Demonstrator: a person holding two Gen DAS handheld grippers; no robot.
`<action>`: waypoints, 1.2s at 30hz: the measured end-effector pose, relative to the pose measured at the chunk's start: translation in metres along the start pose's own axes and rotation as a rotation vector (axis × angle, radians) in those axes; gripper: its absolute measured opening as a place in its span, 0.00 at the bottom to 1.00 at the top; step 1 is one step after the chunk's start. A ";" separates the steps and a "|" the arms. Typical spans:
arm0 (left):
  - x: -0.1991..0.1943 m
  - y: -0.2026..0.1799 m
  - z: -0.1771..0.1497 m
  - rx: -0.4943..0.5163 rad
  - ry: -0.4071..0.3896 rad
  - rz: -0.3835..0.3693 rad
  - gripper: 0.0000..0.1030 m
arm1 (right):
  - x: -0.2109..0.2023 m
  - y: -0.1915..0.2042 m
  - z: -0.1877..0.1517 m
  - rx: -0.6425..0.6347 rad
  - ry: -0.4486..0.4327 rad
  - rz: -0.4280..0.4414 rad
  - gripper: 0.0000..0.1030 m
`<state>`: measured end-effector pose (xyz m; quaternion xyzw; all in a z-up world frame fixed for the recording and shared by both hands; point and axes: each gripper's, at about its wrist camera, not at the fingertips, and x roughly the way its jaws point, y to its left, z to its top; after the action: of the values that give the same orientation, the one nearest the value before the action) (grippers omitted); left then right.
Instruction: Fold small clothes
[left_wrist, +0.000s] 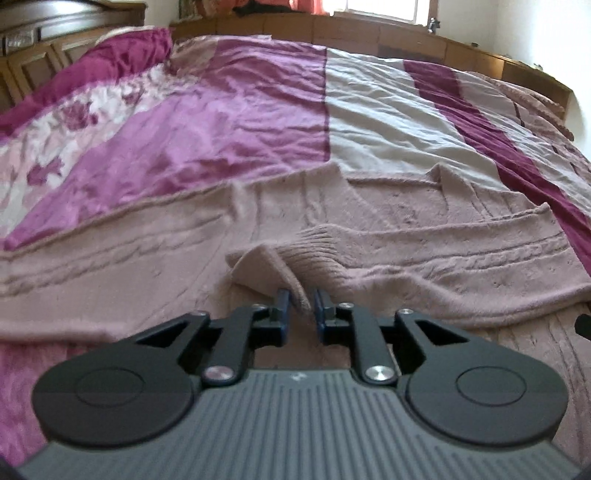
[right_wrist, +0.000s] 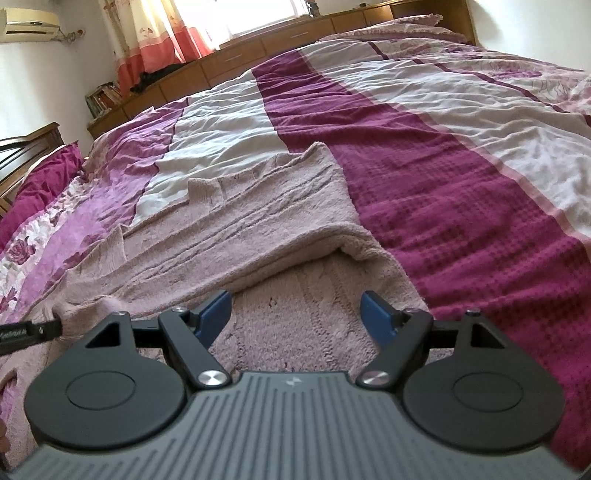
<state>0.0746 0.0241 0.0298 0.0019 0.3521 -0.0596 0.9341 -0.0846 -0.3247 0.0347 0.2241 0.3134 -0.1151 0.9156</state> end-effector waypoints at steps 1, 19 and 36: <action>-0.001 0.004 0.000 -0.014 0.005 -0.005 0.19 | 0.000 0.000 0.000 0.001 0.000 0.000 0.80; 0.028 0.078 0.039 -0.260 0.049 -0.189 0.31 | -0.010 0.009 0.003 0.018 -0.033 0.031 0.80; 0.052 0.070 0.027 -0.228 0.035 -0.182 0.42 | 0.035 0.021 0.059 -0.050 -0.079 0.104 0.80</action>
<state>0.1389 0.0864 0.0129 -0.1354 0.3715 -0.1037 0.9126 -0.0196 -0.3370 0.0617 0.2122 0.2677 -0.0684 0.9373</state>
